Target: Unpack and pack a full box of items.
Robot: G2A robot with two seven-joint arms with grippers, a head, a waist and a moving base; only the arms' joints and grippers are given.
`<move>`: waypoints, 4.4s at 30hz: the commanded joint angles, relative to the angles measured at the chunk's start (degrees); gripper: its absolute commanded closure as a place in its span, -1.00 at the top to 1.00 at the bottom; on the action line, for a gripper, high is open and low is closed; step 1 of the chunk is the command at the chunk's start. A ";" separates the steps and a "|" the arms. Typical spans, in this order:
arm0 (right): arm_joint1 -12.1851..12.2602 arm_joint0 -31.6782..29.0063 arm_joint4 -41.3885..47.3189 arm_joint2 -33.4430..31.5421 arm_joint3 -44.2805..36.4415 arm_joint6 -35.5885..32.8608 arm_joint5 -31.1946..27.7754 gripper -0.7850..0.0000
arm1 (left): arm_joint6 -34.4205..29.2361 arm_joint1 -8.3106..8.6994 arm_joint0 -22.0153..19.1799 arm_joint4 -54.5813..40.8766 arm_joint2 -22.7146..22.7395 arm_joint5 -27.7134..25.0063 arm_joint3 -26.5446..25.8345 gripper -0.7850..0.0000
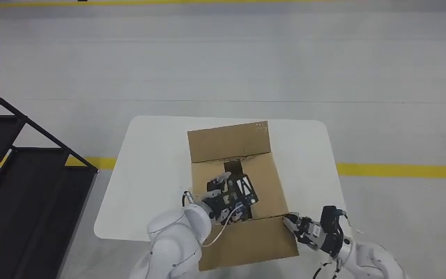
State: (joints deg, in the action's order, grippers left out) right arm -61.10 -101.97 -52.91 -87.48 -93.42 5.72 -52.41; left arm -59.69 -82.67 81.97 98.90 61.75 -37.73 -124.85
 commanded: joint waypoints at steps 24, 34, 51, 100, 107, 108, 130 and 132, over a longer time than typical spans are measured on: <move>-1.76 -0.88 -5.51 8.55 4.63 6.82 9.81 -1.00 | -1.72 -0.62 -1.62 0.19 -3.81 18.53 11.77 1.00; -1.28 -1.90 -7.32 6.37 4.95 9.42 8.68 -1.00 | -3.52 -0.99 -3.29 6.10 -5.33 25.92 19.51 1.00; -1.15 -2.95 -7.81 4.95 3.26 11.26 11.12 -1.00 | -0.78 -1.82 -5.67 23.75 -9.63 33.16 28.06 -0.80; -2.70 0.49 -7.29 7.81 6.89 15.94 21.57 -1.00 | -5.25 -3.64 -3.28 15.01 -6.88 39.05 21.82 1.00; -2.90 1.14 -7.71 8.51 8.34 16.54 21.43 -1.00 | -7.39 -4.97 -4.67 22.87 -11.61 45.58 27.63 0.37; -2.90 1.19 -7.70 8.46 8.43 16.56 21.33 -1.00 | -7.67 -5.11 -4.97 24.98 -12.16 46.36 28.53 0.25; -3.07 1.57 -7.74 8.39 7.77 16.56 20.26 -1.00 | -7.50 -7.40 -4.73 40.23 -13.83 49.33 35.25 -1.00; -3.07 1.46 -7.66 8.25 7.57 16.56 20.30 -1.00 | -7.03 -7.50 -4.04 40.61 -13.75 49.07 34.37 -1.00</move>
State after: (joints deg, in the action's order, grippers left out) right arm -64.17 -100.45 -60.64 -79.14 -85.75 22.26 -32.14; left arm -66.96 -90.12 77.54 139.30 47.95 11.52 -90.02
